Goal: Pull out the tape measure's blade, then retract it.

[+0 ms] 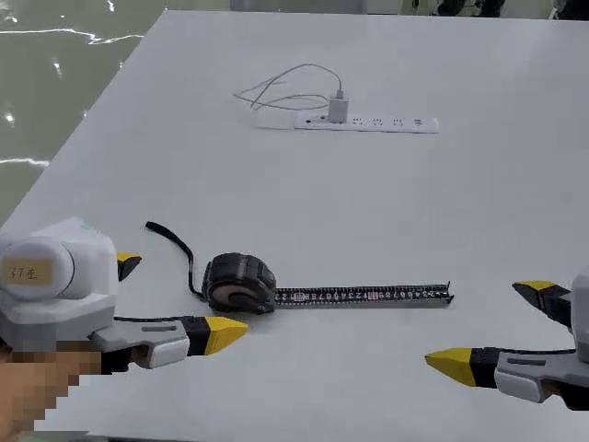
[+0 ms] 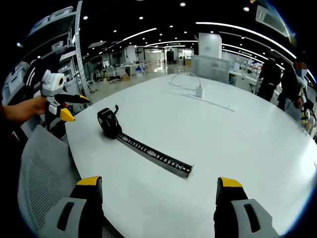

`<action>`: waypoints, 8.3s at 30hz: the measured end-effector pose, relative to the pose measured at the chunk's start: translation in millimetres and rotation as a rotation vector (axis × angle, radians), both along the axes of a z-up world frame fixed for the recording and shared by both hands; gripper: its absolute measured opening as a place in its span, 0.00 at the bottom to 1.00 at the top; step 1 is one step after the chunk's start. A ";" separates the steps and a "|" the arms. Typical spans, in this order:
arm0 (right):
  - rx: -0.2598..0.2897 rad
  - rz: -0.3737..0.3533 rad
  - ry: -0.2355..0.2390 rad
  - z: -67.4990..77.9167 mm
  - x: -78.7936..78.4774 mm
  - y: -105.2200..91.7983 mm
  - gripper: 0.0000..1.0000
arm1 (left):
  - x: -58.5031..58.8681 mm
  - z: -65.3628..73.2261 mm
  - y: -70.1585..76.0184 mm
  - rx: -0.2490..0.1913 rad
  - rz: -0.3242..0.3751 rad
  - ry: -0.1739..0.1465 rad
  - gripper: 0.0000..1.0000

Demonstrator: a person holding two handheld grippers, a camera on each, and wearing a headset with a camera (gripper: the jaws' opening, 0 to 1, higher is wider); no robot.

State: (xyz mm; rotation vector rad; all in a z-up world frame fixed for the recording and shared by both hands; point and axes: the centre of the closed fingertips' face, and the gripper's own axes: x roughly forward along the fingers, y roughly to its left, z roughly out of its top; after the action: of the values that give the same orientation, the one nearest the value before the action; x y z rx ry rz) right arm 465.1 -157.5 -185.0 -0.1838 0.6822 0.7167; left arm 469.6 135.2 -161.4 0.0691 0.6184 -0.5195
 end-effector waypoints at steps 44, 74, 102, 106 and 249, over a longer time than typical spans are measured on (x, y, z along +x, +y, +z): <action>0.029 -0.026 -0.009 12.9 -30.9 2.4 0.99 | -33.1 5.8 9.4 -0.012 0.110 0.012 0.99; 0.033 -0.006 -0.007 11.2 -24.9 12.6 0.99 | 6.6 1.0 -18.8 -0.015 0.159 -0.023 0.99; 0.024 -0.014 0.013 5.3 -15.0 2.8 0.98 | 57.6 -35.1 -35.6 -0.001 0.331 -0.043 0.81; 0.026 -0.018 0.014 4.6 -14.1 1.0 0.98 | 61.9 -39.9 -37.2 0.000 0.349 -0.040 0.80; -0.168 0.815 0.006 -75.1 68.7 -2.5 0.09 | 66.7 -70.5 -29.7 -0.055 0.505 0.027 0.61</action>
State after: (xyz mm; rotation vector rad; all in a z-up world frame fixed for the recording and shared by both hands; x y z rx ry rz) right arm 533.8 -160.0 -260.1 -0.6346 0.6680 1.4370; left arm 536.3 105.5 -231.9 -0.1445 0.6202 -0.0477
